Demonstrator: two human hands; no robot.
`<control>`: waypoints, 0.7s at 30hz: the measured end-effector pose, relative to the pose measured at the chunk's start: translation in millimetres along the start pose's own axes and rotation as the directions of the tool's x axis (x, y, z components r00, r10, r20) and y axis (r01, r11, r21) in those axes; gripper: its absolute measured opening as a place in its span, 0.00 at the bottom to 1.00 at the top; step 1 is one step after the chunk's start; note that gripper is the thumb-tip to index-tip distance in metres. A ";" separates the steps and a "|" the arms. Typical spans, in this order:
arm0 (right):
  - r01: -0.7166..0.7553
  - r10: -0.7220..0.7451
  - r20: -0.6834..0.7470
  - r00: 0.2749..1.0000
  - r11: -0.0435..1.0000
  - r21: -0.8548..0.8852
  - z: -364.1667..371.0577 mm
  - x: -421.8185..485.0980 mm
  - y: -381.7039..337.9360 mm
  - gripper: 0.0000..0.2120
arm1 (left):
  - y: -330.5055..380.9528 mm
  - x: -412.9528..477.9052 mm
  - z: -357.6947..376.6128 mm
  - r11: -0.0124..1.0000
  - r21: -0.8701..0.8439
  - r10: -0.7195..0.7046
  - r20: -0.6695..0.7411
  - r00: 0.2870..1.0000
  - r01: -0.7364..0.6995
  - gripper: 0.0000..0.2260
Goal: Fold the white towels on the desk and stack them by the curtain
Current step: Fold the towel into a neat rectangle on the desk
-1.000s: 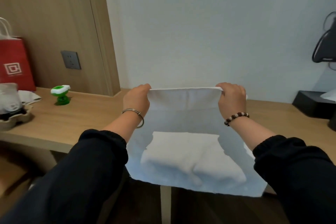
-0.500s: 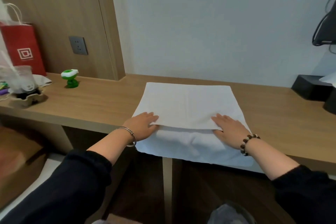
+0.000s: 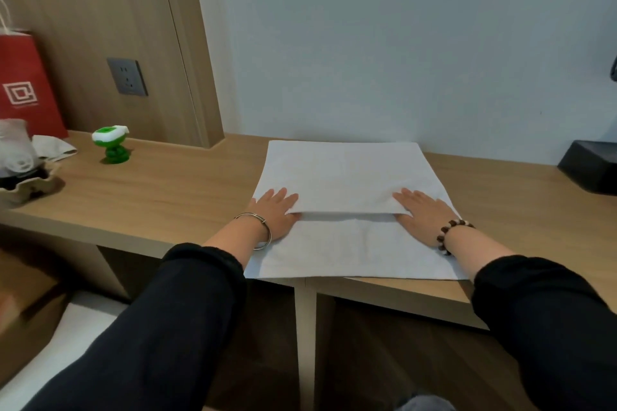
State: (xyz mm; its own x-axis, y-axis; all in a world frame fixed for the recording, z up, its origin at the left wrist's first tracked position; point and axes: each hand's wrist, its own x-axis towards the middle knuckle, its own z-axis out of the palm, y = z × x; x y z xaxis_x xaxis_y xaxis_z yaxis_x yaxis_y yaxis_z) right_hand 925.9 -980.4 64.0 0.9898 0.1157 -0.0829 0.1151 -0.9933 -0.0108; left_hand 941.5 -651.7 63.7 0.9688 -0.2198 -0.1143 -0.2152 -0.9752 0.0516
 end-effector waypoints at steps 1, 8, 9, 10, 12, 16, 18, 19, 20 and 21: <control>-0.006 0.006 0.004 1.000 1.000 0.001 -1.1 2.1 -0.2 0.26 | 1.0 1.7 -0.9 1.000 -0.018 -0.011 -0.004 1.000 0.011 0.23; -0.181 0.195 -0.074 0.978 0.970 0.164 -20.0 1.0 -12.5 0.25 | 12.0 -4.6 -26.3 0.953 -0.301 -0.108 -0.206 0.972 0.042 0.27; -0.172 0.221 -0.173 0.960 0.950 0.260 -26.5 -0.3 -9.5 0.21 | 12.2 -6.4 -33.0 0.946 -0.325 -0.098 -0.275 0.956 0.003 0.26; -0.152 0.263 -0.270 0.926 0.916 0.370 -33.8 -3.2 -6.2 0.17 | 11.7 -8.8 -39.5 0.941 -0.338 -0.086 -0.340 0.936 -0.036 0.25; -0.127 0.369 -0.408 0.835 0.851 0.509 -49.6 -10.7 -0.8 0.13 | 8.1 -14.8 -51.9 0.932 -0.355 -0.098 -0.445 0.890 -0.075 0.24; -0.056 0.380 -0.573 0.726 0.863 0.502 -63.5 -32.5 -3.8 0.13 | 2.0 -34.7 -61.2 0.943 -0.303 -0.067 -0.577 0.814 -0.137 0.25; -0.006 0.388 -0.617 0.685 0.850 0.527 -59.5 -47.5 -10.2 0.15 | 2.7 -48.7 -57.7 0.942 -0.280 -0.034 -0.627 0.778 -0.184 0.25; 0.027 0.399 -0.631 0.665 0.832 0.554 -56.4 -55.6 -13.7 0.16 | 3.3 -55.9 -54.8 0.939 -0.276 -0.026 -0.647 0.762 -0.203 0.25; 0.063 0.407 -0.651 0.641 0.817 0.573 -52.6 -63.8 -16.8 0.18 | 3.9 -63.5 -51.3 0.937 -0.274 -0.018 -0.657 0.754 -0.217 0.25; 0.097 0.406 -0.677 0.614 0.812 0.575 -48.3 -72.3 -19.6 0.19 | 3.8 -71.1 -47.0 0.937 -0.269 -0.009 -0.657 0.754 -0.224 0.25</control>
State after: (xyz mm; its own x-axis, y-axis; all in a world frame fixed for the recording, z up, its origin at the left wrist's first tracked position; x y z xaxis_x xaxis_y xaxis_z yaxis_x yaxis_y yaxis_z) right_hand 856.1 -969.3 118.4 0.7112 -0.3328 0.6192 0.1414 -0.7951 -0.5898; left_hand 877.5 -638.6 118.6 0.8130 -0.1405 0.5651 -0.3851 -0.8577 0.3407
